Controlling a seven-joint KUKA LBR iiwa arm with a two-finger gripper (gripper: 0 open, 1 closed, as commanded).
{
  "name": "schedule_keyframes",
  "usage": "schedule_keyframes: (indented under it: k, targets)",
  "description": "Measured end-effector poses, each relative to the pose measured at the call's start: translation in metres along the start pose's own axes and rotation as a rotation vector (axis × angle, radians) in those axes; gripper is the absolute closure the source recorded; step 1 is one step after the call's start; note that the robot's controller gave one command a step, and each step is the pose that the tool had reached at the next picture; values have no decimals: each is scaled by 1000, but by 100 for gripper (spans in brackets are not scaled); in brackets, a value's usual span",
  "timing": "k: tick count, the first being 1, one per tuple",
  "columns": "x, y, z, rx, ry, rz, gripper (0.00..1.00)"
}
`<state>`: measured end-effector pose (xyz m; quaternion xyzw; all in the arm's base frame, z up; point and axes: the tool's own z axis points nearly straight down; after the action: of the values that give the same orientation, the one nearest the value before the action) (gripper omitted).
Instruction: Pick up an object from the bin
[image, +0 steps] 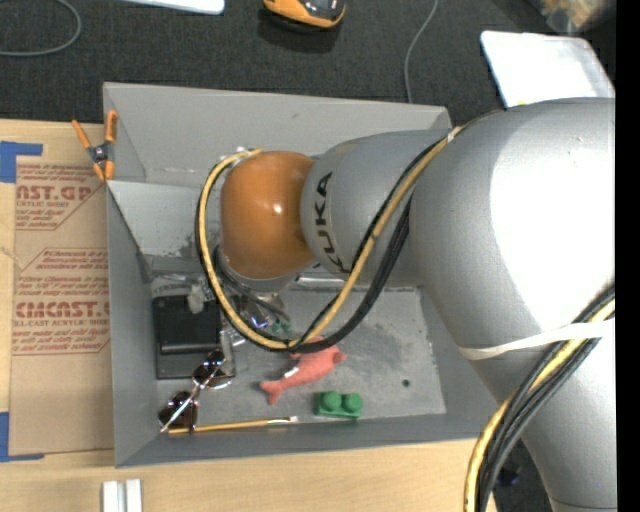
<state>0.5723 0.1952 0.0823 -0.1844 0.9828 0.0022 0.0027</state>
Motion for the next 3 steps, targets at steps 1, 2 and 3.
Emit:
schedule_keyframes:
  k: [1, 2, 3]
  targets:
    - [-12, -3, 9, 1, -6, -276, 0]
    - [-12, -4, 9, 0, -5, -205, 0]
    - [-17, -4, 9, 2, -8, -276, 0]
